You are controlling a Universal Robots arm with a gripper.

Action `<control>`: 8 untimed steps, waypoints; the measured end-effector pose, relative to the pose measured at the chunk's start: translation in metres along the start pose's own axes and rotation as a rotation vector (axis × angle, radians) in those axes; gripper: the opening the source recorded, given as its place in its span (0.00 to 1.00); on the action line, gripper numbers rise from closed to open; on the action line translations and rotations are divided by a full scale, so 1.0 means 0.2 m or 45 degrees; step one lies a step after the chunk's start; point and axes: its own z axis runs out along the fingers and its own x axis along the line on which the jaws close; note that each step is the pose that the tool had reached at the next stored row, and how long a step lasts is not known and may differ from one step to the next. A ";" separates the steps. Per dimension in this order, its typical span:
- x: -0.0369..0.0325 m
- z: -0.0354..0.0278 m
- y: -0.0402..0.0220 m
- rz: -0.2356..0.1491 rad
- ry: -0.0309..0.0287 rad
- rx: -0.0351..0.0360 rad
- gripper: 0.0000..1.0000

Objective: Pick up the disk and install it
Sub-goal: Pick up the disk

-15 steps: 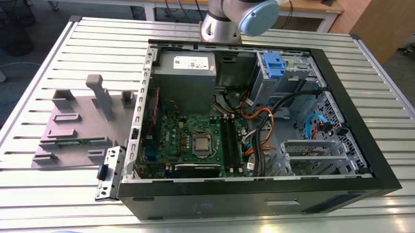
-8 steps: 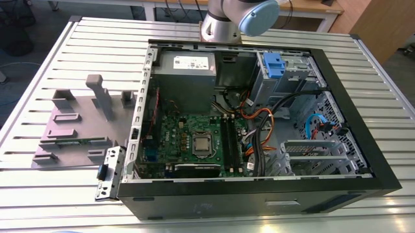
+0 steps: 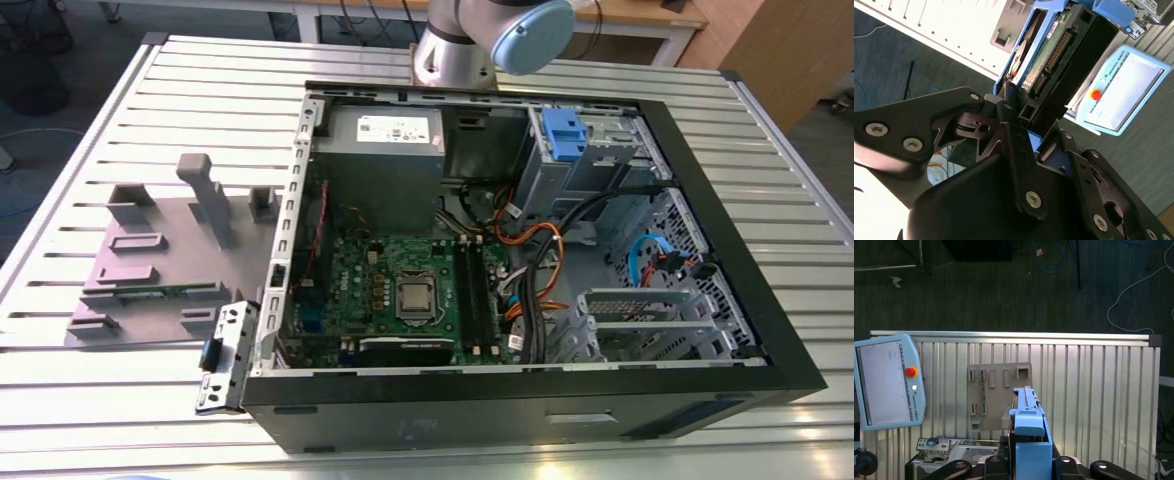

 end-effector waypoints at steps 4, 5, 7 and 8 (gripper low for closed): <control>0.001 -0.014 -0.001 0.000 0.0000 0.0000 0.36; 0.001 -0.018 -0.001 0.000 0.0000 0.0000 0.36; 0.001 -0.025 -0.001 0.000 0.0000 -0.0001 0.36; 0.001 -0.029 -0.001 0.000 0.0000 0.0000 0.36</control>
